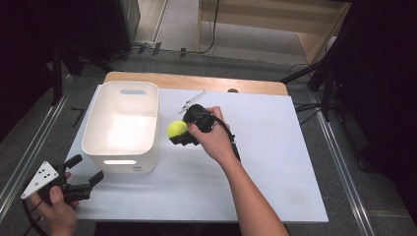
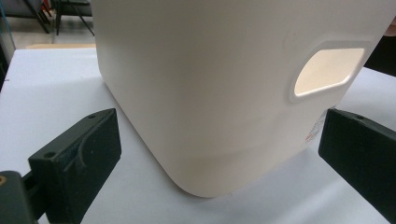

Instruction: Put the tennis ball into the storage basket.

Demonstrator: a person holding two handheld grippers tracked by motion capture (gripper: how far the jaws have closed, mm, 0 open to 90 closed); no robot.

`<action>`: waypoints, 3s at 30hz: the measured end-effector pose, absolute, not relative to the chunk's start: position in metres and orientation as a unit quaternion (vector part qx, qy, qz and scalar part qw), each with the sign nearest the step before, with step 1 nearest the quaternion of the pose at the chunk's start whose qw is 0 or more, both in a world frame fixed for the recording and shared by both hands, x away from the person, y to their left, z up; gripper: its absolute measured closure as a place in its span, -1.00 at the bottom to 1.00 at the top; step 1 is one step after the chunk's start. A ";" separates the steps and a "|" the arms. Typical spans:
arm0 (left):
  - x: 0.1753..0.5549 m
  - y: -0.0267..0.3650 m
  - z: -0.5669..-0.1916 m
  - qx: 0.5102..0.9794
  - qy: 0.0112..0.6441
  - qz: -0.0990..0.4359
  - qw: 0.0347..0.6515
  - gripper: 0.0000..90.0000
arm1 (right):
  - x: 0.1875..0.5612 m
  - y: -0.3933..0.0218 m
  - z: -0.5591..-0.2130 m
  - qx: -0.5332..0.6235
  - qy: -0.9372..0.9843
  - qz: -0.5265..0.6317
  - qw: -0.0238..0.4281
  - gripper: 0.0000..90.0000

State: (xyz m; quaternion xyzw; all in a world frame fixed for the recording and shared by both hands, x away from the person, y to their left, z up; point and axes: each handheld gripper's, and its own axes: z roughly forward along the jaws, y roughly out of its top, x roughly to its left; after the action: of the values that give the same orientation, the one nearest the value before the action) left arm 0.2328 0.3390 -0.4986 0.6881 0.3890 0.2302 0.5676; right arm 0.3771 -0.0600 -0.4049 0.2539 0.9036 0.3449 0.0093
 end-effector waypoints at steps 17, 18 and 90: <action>0.233 0.339 -0.499 0.688 0.389 0.230 0.567 -1.00 | 0.382 -0.054 -0.393 0.244 0.904 0.351 0.002 -0.46; 0.233 0.339 -0.499 0.688 0.389 0.230 0.567 -1.00 | 0.381 -0.054 -0.392 0.247 0.904 0.350 0.002 -0.47; 0.234 0.340 -0.499 0.687 0.389 0.227 0.570 -1.00 | 0.387 0.010 -0.346 0.177 0.912 0.370 0.005 -0.47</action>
State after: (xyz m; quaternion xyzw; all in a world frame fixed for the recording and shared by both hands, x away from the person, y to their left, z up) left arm 0.2336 0.3399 -0.4986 0.6872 0.3888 0.2274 0.5700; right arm 0.3868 0.0104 -0.3459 0.1775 0.9121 0.3696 0.0048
